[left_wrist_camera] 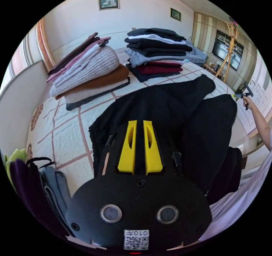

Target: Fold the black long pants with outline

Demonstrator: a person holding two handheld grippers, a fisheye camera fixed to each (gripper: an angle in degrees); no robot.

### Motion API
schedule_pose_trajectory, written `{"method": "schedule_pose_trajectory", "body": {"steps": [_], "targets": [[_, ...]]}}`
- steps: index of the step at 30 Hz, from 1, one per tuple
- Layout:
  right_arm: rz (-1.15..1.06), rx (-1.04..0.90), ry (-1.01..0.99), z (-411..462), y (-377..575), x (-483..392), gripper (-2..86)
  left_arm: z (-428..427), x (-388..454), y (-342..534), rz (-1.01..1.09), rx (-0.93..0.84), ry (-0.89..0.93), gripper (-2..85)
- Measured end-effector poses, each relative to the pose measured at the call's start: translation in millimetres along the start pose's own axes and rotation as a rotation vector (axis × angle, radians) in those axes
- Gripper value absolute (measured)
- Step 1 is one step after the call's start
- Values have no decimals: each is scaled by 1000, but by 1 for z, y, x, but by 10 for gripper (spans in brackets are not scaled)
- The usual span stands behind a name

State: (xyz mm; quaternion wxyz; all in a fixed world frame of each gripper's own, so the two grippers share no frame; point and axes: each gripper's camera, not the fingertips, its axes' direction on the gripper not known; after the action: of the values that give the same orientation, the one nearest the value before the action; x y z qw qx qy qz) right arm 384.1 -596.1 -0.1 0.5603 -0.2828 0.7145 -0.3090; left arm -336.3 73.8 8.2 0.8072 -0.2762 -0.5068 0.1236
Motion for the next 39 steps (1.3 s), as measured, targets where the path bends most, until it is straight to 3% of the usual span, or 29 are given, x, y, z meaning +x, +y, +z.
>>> {"method": "schedule_pose_trajectory", "body": {"steps": [5, 10, 14, 17, 22, 27, 30, 32, 35, 39], "targets": [[22, -27, 152, 29, 4, -32, 111, -5, 2, 1, 5, 1, 44, 35], [-131, -1, 355, -1, -2, -92, 63, -8, -2, -2, 17, -30, 18, 35], [-86, 101, 313, -61, -15, -77, 60, -3, -5, 0, 11, -79, -39, 42], [-46, -23, 297, -38, -28, -47, 65, 5, -9, 5, -19, -103, -30, 47], [-54, 29, 229, 13, -11, -34, 91, 10, -23, 13, -60, -142, -5, 55], [94, 285, 403, -23, 55, -56, 113, -39, -55, 32, -129, -92, -125, 68], [65, 424, 310, -35, 104, -86, 107, -67, -81, 56, -228, -69, -154, 79], [2, 383, 216, -20, 122, -108, 107, -76, -84, 75, -252, -61, -145, 82], [-106, 172, 80, 27, 138, -144, 111, -76, -63, 93, -171, -60, -140, 82], [-110, 168, 146, 59, 158, -165, 110, -45, -40, 103, -76, -200, -117, 85]]}}
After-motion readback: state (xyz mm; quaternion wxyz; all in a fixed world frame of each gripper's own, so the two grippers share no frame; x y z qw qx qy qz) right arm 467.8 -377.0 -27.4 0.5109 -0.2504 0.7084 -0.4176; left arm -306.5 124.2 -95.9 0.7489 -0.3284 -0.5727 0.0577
